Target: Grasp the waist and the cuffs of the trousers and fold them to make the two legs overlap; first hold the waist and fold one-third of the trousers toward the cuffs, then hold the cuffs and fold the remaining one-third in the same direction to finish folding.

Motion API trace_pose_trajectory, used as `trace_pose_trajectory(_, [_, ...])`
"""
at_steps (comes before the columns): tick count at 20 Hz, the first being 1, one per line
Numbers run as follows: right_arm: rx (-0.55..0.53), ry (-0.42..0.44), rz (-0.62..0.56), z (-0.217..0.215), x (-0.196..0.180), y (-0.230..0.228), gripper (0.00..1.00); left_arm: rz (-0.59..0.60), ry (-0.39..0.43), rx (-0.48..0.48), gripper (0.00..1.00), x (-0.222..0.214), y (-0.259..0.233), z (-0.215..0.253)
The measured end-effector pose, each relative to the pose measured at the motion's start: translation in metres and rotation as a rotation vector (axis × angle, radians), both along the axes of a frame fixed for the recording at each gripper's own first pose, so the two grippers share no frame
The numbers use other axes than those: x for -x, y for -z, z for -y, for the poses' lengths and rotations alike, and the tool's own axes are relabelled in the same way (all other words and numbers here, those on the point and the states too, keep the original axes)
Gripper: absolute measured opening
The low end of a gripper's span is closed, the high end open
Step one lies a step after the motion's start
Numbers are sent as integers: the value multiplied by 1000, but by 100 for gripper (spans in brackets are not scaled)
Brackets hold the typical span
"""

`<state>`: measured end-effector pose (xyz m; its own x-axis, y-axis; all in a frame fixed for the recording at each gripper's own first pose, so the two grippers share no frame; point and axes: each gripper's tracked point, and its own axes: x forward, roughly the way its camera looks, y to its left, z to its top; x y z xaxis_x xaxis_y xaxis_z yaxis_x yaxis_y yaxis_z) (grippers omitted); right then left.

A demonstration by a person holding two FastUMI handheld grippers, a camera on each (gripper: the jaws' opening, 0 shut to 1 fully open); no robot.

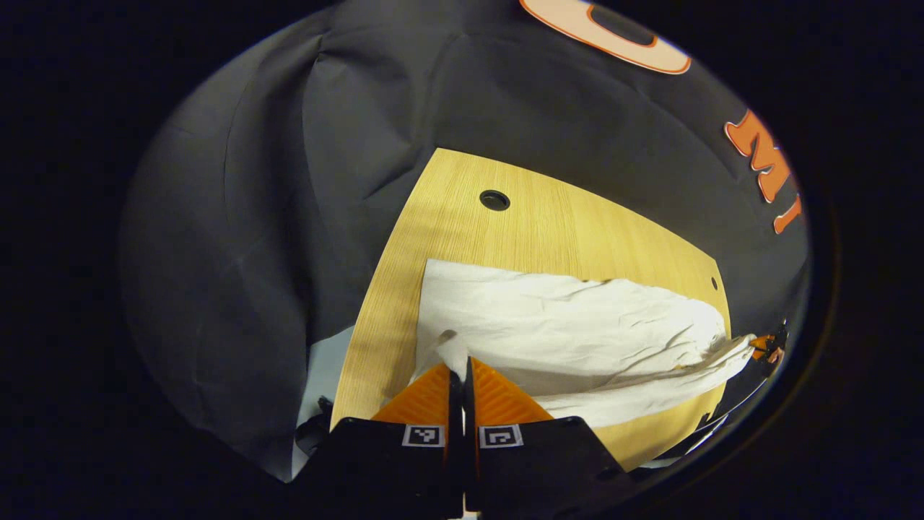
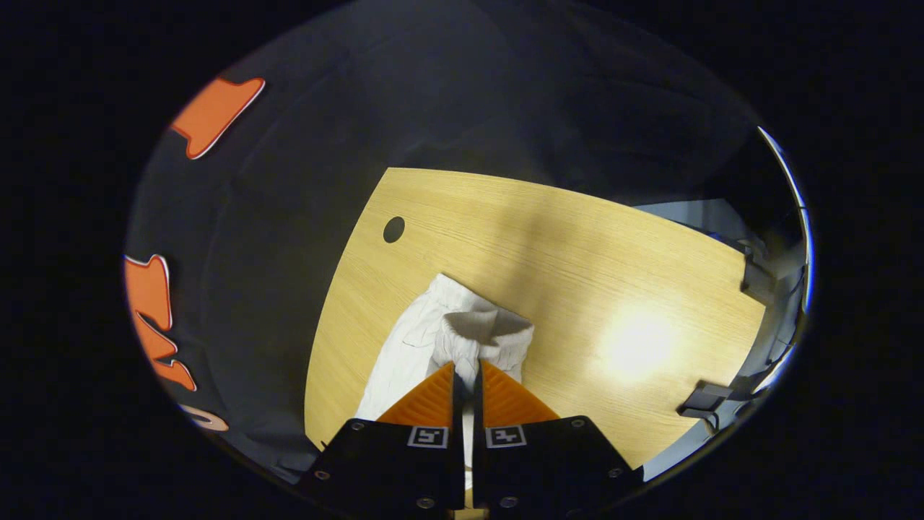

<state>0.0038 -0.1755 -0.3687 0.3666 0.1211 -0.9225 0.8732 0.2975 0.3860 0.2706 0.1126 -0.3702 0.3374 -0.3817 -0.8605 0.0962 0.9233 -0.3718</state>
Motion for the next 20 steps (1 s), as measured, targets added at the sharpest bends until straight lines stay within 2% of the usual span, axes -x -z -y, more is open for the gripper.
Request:
trace_pose_trajectory(2, [-50, 24, 11, 3, 1, -3, 5, -9, -75, 57, 4, -16, 5, 6])
trace_pose_trajectory(4, [-111, 73, 2, 5, 1, -6, 5, -68, -173, 123, 4, -28, 15, 6])
trace_pose_trajectory(10, [-262, 191, -1, 9, -10, -14, 5, -151, -435, 153, 4, -37, 30, -2])
trace_pose_trajectory(14, [-328, 238, 57, 5, -21, -17, 6, -115, -442, 104, 10, -44, 20, -5])
trace_pose_trajectory(15, [-332, 249, 77, 9, -20, -21, 6, -87, -491, 81, 4, -50, 18, -15])
trace_pose_trajectory(16, [-320, 260, 96, 15, -23, -21, 8, -58, -584, 88, 14, -61, 14, -21])
trace_pose_trajectory(17, [-300, 267, 115, 20, -26, -23, 9, -37, -680, 137, 25, -73, 8, -24])
trace_pose_trajectory(18, [-272, 277, 158, 26, -31, -28, 14, -21, -742, 181, 35, -76, -6, -30])
trace_pose_trajectory(19, [-248, 279, 204, 34, -38, -36, 18, -15, -755, 190, 41, -77, -10, -31])
trace_pose_trajectory(20, [-229, 268, 232, 42, -40, -42, 29, -36, -732, 181, 47, -74, -11, -30])
